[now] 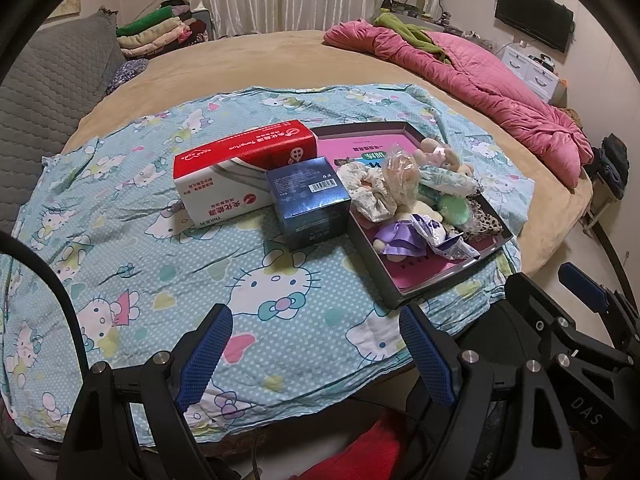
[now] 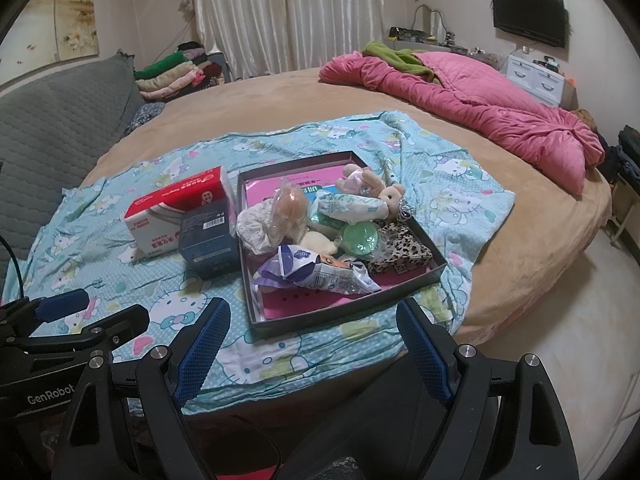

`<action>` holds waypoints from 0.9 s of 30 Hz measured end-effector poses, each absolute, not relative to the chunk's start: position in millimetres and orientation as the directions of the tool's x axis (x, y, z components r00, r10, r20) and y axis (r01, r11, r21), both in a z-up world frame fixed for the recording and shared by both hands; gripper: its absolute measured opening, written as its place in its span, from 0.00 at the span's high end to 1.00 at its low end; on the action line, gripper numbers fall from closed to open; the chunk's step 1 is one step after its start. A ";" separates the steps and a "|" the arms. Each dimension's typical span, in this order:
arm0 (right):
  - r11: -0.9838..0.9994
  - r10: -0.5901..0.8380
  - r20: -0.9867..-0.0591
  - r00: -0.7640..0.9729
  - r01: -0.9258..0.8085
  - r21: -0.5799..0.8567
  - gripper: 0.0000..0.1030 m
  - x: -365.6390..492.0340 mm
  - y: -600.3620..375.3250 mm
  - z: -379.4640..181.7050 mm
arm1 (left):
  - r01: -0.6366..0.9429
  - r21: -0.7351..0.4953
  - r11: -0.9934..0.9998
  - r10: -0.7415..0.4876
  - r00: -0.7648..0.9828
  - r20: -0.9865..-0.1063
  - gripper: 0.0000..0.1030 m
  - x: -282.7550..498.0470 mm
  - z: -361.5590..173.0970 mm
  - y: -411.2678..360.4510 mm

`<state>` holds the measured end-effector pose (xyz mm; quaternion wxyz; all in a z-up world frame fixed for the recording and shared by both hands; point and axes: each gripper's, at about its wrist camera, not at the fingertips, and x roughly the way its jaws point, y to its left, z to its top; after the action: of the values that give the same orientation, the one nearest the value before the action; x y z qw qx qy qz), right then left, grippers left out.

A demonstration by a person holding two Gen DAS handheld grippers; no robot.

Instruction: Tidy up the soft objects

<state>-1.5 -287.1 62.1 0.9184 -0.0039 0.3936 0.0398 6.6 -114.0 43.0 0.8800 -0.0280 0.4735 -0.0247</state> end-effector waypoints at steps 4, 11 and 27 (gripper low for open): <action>0.997 0.072 -0.722 0.688 -0.078 0.025 0.17 -1.3 -287.1 62.2 | 0.016 -0.071 0.997 -0.068 0.551 -0.832 0.17 6.5 43.1 -113.8; 0.997 0.072 -0.724 0.686 -0.077 0.026 0.17 -1.0 -286.6 61.4 | 0.013 -0.068 0.998 -0.064 0.550 -0.833 0.17 5.8 43.3 -110.8; 0.996 0.075 -0.725 0.684 -0.079 0.028 0.17 -0.5 -286.0 58.9 | 0.000 -0.060 0.998 -0.050 0.545 -0.837 0.17 6.7 40.5 -108.6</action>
<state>-0.5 -286.0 58.9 0.9177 -0.0028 0.3950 0.0418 6.7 -108.6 40.5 0.8785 -0.0264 0.4767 -0.0143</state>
